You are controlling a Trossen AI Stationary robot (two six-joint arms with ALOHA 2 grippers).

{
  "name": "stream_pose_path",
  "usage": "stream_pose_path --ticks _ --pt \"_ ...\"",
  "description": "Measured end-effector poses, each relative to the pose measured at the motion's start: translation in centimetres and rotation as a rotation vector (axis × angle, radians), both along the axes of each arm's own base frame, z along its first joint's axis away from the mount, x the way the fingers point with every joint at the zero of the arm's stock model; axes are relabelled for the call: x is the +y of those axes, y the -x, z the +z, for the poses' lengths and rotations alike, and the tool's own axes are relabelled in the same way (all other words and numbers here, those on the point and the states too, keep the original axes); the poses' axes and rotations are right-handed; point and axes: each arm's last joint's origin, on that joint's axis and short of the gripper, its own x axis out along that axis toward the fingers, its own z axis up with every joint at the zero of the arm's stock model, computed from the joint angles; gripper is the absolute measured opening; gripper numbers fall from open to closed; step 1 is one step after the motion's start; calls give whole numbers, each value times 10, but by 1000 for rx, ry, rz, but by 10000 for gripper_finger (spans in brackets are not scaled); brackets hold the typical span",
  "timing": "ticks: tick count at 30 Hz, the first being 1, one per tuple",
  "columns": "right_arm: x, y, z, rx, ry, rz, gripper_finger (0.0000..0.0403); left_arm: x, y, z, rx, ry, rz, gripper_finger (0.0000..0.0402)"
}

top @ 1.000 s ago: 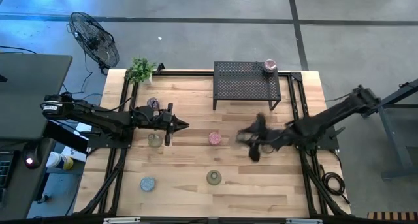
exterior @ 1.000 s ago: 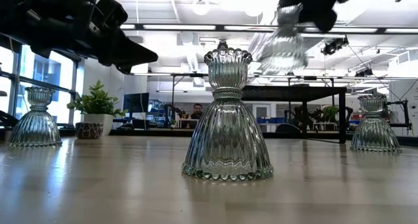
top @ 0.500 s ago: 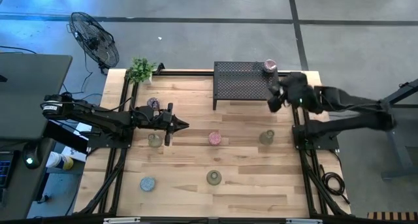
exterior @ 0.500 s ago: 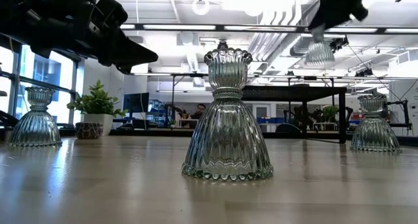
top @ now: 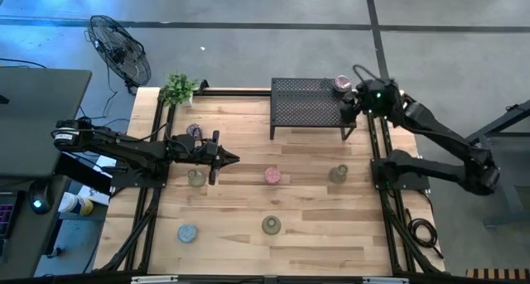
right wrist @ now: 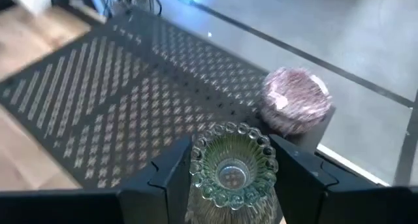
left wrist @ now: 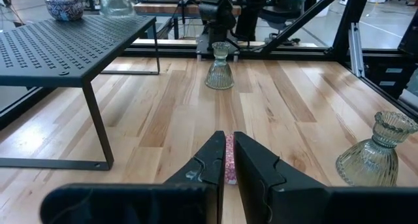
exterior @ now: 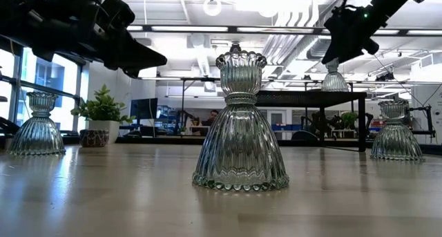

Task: Pick & Place candle stick holders
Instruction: Put the green glass candle holder on the shelf

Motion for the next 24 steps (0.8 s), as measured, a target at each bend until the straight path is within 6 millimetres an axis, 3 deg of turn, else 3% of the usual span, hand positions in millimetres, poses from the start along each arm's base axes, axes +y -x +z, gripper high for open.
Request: stream_pose_path --ticks 7,24 --pt "-11 10 1 -34 -19 -14 165 0 0 0 0 -3 0 27" --pt "-22 2 -7 -5 -51 -18 177 0 0 0 1 -2 0 27"
